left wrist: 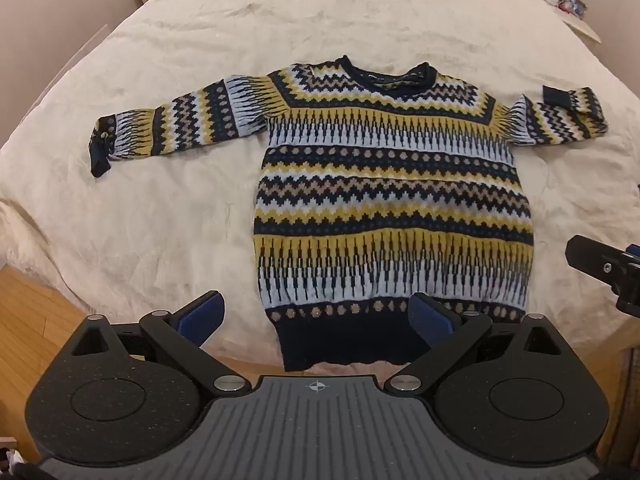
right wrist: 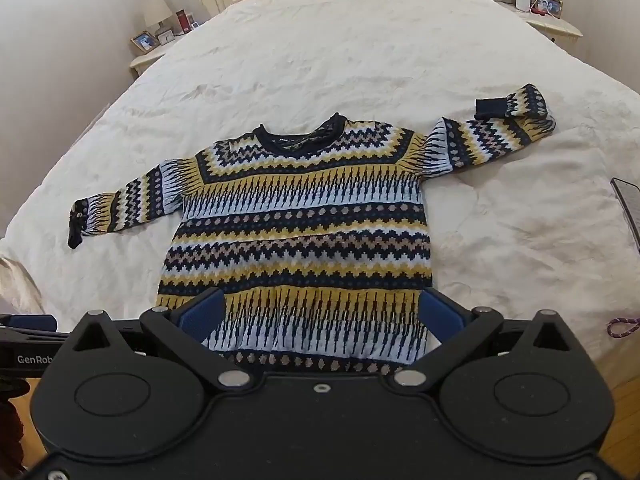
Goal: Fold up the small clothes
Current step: 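Move the right tool toward the dark cuff of one sweater sleeve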
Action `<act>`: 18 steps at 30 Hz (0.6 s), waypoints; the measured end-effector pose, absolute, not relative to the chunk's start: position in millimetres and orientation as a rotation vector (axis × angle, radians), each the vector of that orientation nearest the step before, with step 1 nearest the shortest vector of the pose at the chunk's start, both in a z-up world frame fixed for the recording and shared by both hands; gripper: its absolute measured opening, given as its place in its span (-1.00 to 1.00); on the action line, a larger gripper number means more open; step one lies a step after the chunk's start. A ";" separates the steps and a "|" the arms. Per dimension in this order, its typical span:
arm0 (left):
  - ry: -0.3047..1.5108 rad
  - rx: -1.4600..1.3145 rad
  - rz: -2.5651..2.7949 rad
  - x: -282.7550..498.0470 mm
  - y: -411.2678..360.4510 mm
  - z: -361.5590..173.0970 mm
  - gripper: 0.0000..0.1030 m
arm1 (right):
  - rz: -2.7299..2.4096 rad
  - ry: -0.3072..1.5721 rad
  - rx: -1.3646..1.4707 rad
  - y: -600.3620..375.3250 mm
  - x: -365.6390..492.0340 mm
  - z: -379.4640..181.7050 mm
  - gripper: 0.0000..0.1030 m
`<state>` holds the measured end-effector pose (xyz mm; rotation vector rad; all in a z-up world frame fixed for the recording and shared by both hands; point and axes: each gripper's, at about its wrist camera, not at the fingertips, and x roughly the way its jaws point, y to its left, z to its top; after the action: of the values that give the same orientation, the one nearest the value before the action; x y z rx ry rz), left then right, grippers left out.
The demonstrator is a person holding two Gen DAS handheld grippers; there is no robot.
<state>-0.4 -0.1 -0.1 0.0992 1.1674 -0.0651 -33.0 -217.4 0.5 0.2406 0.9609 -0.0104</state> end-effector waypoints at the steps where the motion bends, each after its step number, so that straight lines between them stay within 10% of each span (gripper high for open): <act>1: 1.169 0.099 -0.065 -0.3 0.0 -0.7 0.94 | -0.010 0.963 0.240 -217.3 -32.7 0.2 0.98; 18: 1.192 0.107 -0.061 5.6 0.5 -10.3 0.94 | -0.005 0.983 0.252 -214.8 -22.2 -3.8 0.98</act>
<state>5.6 0.5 -10.3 0.1073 1.1924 -0.0613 -22.2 -214.8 -3.8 0.2515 0.9831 -0.0053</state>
